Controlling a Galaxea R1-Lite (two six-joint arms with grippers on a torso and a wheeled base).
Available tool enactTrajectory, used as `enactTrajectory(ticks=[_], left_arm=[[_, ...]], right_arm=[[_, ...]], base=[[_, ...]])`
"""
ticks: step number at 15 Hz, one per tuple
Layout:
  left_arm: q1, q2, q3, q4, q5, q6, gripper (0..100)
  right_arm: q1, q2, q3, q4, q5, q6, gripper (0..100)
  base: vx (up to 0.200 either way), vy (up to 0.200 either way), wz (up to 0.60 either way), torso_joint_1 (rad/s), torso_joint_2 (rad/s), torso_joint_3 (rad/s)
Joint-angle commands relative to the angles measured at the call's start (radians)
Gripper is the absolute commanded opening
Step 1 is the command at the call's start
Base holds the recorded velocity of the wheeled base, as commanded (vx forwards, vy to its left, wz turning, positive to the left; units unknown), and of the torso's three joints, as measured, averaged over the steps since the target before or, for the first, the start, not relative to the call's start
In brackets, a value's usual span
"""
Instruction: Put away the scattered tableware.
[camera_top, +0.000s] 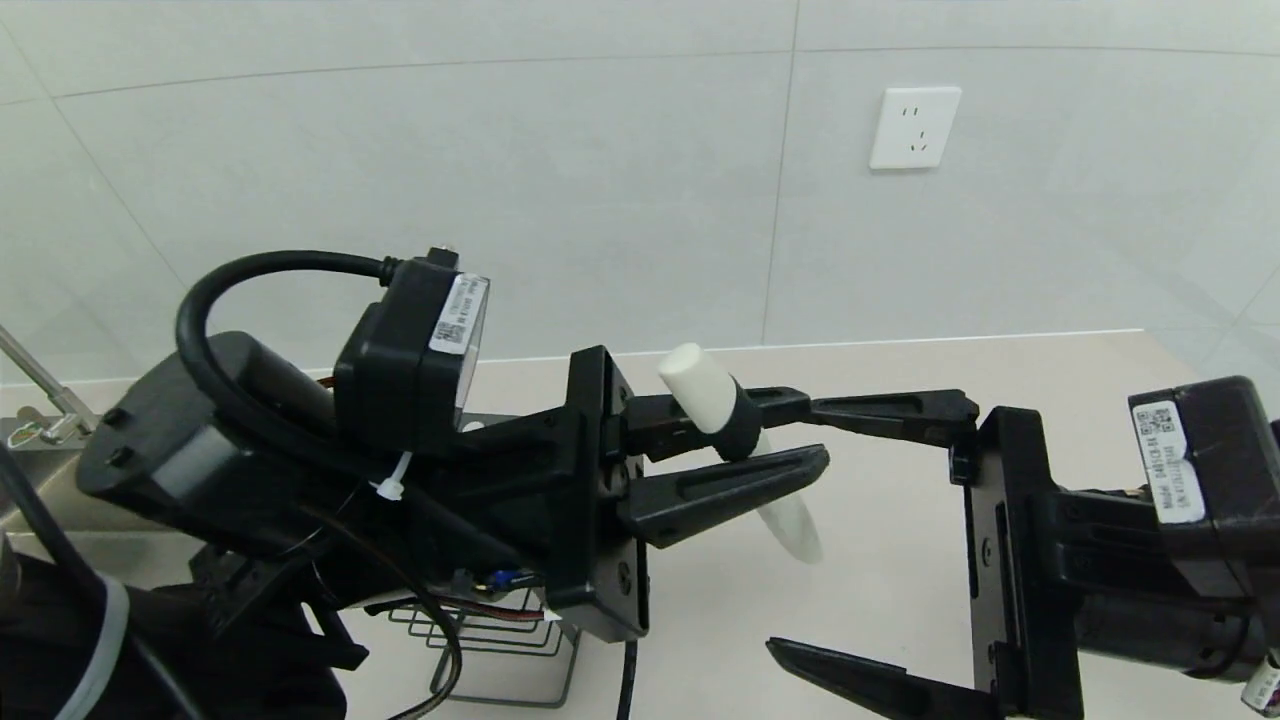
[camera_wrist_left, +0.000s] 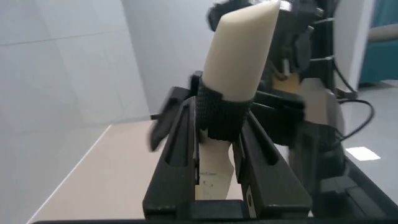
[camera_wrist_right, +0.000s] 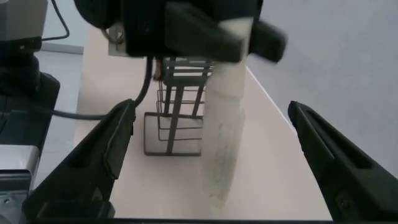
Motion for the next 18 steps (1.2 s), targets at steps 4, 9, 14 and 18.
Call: enactTrajectory(ticks=[4,9,14,18], left_arm=[[0.134,-0.222,0.101,0.085,0.012,-0.038,0],[0.228,-0.486,0.092,0.402,0.059,-0.032,0],[0.341,-0.589,-0.032,0.683,0.082,0.091,0],[0.354,-0.655,-0.123,0.895,0.082,0.181,0]], right_arm=[[-0.032,-0.090,0.121,0.001,-0.037,0.029,100],[-0.220,-0.546,0.399,0.045,-0.224,0.302,100],[-0.698,-0.807,0.499,0.166,-0.225,0.333,0],[-0.892,-1.152,0.577,0.286,-0.132,0.325,0]], base=[[0.000,0.000,0.00,0.000,0.00,0.000],[0.000,0.000,0.00,0.000,0.00,0.000],[0.000,0.000,0.00,0.000,0.00,0.000],[0.000,0.000,0.00,0.000,0.00,0.000]])
